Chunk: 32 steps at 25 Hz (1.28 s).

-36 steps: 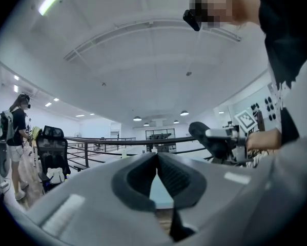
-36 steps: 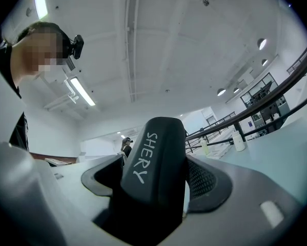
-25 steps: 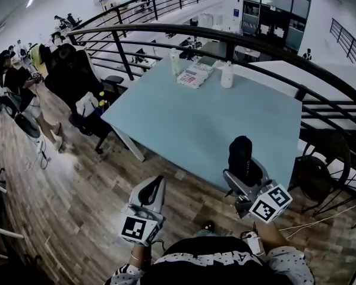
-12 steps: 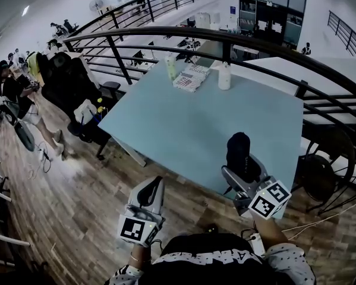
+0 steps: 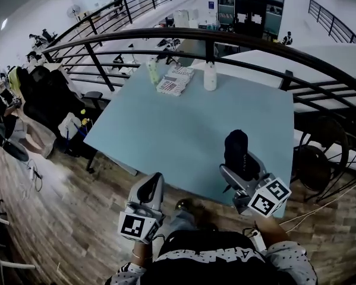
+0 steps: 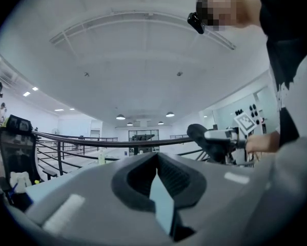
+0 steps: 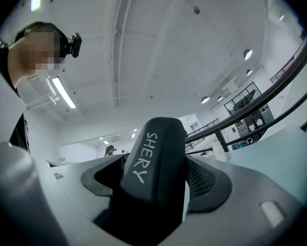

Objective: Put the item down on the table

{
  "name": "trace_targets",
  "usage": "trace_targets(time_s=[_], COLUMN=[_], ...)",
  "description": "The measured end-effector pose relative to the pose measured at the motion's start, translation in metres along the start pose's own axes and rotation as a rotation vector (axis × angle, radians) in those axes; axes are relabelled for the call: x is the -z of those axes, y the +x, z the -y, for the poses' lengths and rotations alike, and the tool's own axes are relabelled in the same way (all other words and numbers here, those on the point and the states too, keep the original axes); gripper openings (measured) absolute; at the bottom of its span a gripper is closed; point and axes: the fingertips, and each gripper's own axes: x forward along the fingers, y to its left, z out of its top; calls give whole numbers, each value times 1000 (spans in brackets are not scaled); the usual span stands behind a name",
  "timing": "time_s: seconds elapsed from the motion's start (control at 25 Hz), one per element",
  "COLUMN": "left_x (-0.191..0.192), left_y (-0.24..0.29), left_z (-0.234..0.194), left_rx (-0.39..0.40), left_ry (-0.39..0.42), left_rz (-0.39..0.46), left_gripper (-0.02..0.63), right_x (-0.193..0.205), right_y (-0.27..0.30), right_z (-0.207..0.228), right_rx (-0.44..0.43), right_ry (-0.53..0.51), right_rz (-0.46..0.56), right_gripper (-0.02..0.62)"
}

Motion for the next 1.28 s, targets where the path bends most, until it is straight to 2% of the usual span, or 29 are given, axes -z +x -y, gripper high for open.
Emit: trace_targets(time_s=[0.32,0.64,1.28], left_x=[-9,-5,13], left_y=[83,142,198], left_z=[-40,-69,-152], left_rx=[165,277,360], left_ry=[28,19,11], left_rz=[23,35,42], left_gripper=[0,0,0], right_x=[-10,-9,24], right_y=[38,72,149], right_z=[36,62,95], right_rx=[152,262,406], right_ry=[-14,-21,-25], right_rz=[41,51,17], right_gripper=[387,387,387])
